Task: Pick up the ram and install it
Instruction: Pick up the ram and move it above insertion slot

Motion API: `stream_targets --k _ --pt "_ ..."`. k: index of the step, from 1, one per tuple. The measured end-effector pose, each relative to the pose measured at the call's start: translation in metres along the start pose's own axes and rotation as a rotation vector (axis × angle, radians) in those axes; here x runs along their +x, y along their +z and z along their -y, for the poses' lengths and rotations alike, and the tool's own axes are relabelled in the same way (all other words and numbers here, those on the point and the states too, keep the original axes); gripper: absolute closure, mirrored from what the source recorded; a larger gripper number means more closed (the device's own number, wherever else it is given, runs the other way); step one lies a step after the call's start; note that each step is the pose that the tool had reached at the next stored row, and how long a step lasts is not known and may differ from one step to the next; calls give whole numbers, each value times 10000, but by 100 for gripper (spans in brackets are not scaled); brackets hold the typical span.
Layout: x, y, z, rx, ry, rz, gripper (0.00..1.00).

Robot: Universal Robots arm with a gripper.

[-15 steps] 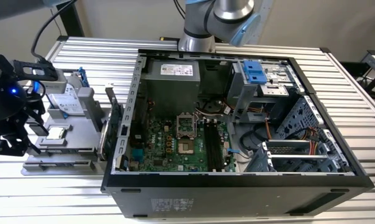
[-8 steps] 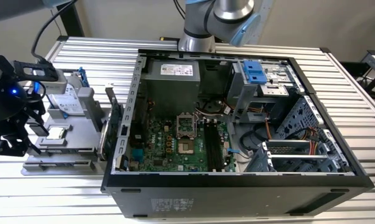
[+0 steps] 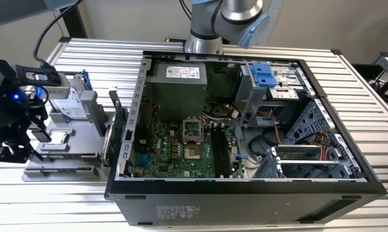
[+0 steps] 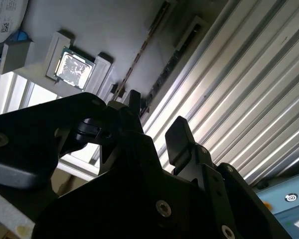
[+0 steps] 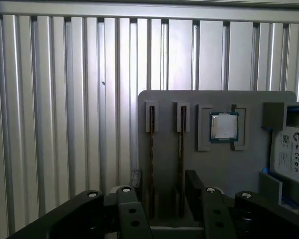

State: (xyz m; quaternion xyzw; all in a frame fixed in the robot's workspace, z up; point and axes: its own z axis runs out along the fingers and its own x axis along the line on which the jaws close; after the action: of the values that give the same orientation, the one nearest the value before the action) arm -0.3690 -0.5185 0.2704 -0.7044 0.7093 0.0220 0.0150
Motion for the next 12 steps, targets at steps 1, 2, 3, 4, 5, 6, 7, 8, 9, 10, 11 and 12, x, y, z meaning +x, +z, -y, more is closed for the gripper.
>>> stream_targets --k 1,2,3,4,5,6,7,8,9,10,11,12 --pt "1 6 0 0 0 -2 0" --pt "1 11 0 0 0 -4 0" --pt "1 17 0 0 0 -5 0" --pt "1 24 -1 1 2 -7 0" --pt "1 31 -1 0 2 -9 0" --pt "1 38 -1 0 1 -11 0" --pt "2 45 -1 0 0 -12 0" --pt "3 53 0 0 -1 -12 0" --pt "3 62 0 1 -4 -11 0" --pt "3 69 0 1 -13 -12 0" --pt "4 76 1 0 -27 -12 0" --pt "5 86 1 0 -47 -12 0"
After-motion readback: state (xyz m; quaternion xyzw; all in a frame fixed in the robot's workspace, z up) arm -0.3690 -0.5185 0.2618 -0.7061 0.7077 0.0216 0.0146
